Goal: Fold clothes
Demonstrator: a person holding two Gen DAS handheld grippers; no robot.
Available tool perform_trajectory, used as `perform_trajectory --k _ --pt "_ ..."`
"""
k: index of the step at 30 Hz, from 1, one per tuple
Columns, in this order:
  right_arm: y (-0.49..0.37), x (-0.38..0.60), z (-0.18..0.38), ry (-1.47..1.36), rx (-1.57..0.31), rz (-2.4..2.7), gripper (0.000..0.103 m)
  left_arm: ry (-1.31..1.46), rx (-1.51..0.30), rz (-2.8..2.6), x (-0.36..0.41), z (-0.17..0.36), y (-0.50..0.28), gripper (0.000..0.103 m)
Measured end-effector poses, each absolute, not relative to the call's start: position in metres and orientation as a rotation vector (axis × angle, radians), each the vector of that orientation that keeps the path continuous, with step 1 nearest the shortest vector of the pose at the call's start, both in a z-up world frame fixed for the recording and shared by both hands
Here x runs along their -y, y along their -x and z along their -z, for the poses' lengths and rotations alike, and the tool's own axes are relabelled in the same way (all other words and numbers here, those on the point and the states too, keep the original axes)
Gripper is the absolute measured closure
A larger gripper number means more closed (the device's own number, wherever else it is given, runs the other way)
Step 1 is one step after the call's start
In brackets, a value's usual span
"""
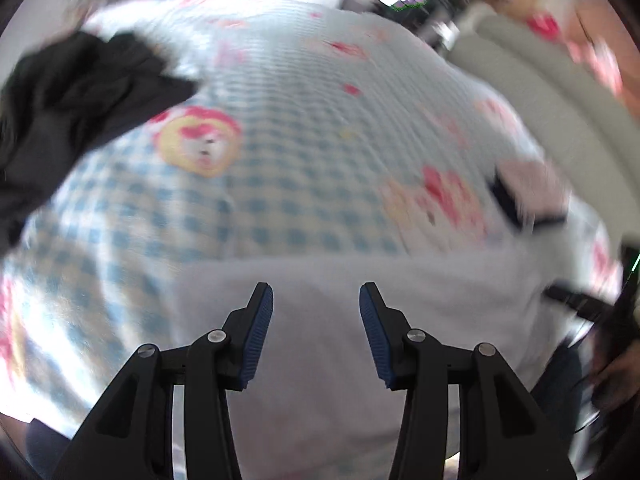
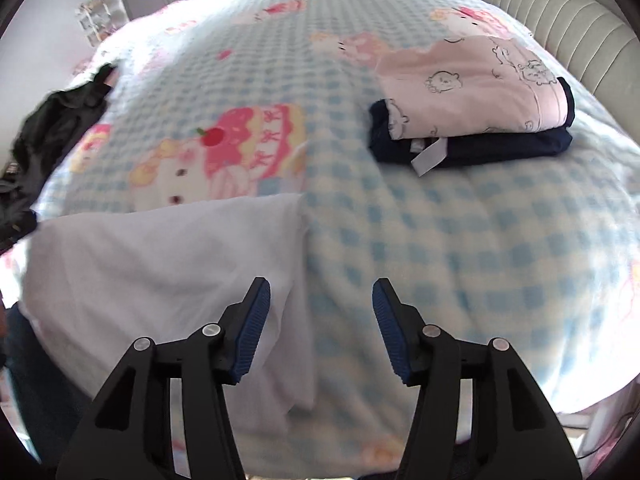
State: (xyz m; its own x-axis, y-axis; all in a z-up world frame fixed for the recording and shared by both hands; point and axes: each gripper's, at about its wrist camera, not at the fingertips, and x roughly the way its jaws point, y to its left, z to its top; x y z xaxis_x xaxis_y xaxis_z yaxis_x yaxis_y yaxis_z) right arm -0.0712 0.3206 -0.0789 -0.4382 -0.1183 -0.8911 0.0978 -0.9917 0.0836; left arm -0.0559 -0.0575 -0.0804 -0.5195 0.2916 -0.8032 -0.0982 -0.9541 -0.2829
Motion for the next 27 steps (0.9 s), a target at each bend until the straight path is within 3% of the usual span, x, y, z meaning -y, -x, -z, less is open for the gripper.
perform_trajectory --k 4,8,13,17,20,25,27 --pt "0.050 -0.314 0.090 -1.630 0.026 2.528 0.048 1.415 0.397 -2.421 0.030 0.098 0.042 0.056" --pt "0.023 -0.321 0.107 -1.666 0.013 2.487 0.048 1.481 0.350 -2.500 0.020 0.113 0.037 0.056" --pt "0.009 -0.360 0.122 -1.738 0.201 2.514 0.049 1.476 0.530 -2.581 0.056 0.107 0.031 0.058" --pt "0.003 -0.364 0.110 -1.690 0.178 2.562 0.050 1.412 0.538 -2.650 0.080 0.088 0.009 0.057" --pt "0.000 -0.358 0.111 -1.644 0.269 2.468 0.050 1.525 0.559 -2.680 0.098 0.098 -0.008 0.057" --pt "0.001 -0.340 0.125 -1.687 0.214 2.434 0.050 1.554 0.634 -2.722 0.112 0.102 -0.030 0.057" --pt "0.001 -0.338 0.127 -1.710 0.203 2.438 0.058 1.543 0.696 -2.790 0.118 0.098 -0.037 0.052"
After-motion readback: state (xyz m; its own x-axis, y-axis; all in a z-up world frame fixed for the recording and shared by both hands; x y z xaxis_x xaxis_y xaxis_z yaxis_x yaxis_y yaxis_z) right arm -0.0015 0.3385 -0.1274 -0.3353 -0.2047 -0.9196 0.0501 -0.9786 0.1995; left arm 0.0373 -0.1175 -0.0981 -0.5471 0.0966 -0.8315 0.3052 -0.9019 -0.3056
